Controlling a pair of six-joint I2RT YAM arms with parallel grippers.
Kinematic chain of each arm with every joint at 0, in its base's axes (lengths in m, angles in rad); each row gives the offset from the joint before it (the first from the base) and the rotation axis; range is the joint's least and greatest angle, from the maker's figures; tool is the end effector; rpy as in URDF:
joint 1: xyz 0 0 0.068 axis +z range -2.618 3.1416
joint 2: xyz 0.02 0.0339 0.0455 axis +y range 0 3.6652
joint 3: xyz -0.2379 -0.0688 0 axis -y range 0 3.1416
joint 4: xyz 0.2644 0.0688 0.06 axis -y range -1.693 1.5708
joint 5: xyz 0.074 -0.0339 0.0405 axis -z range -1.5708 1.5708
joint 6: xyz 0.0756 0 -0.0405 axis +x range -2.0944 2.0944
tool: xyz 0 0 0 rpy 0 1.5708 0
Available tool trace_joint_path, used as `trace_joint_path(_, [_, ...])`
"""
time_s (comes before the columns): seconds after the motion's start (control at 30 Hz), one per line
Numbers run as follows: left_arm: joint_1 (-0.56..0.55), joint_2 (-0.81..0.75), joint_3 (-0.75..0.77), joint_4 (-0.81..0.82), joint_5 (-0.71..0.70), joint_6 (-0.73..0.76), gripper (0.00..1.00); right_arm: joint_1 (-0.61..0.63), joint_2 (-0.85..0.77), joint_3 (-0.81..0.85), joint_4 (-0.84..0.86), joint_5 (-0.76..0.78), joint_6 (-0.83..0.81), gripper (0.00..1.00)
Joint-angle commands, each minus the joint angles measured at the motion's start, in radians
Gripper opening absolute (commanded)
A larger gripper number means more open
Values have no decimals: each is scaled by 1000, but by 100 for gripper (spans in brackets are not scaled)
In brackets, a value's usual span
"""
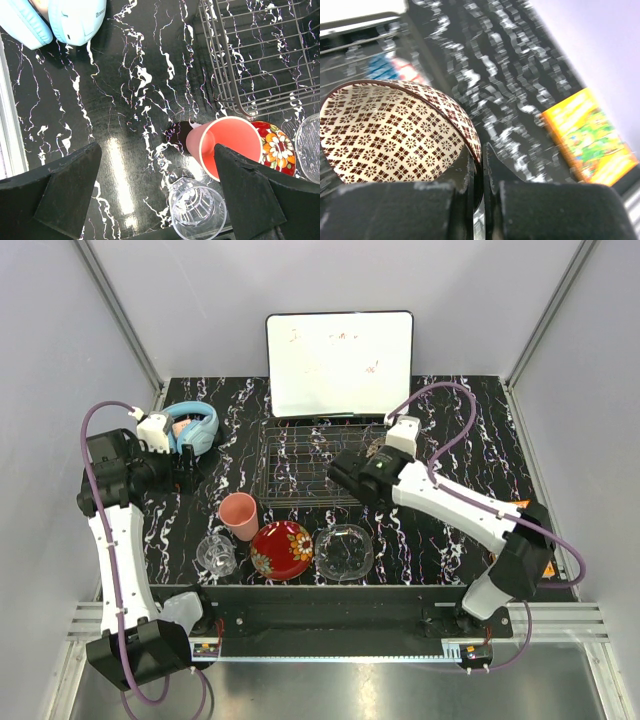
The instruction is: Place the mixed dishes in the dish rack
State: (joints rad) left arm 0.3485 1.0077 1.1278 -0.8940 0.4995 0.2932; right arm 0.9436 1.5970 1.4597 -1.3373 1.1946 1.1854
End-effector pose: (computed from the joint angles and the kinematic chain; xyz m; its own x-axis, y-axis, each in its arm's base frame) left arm 0.2461 0.0509 0.3078 -0.6225 0.0438 -0.7814 0.2111 0.9708 -0.1138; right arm 0.2366 0.2066 0.2733 -0.4467 -0.0362 -0.8940 0.4492 0.8551 -0.2590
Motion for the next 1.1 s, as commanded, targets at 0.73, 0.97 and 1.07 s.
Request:
trace_joint_path(0.73, [6, 0, 23, 10, 27, -3, 99, -98, 247, -58, -287, 143, -30, 0])
trace_joint_path(0.97, [6, 0, 17, 15, 28, -6, 99, -100, 293, -73, -287, 142, -40, 0])
trace_joint_path(1.07, [6, 2, 15, 18, 30, -5, 99, -100, 325, -53, -287, 137, -47, 0])
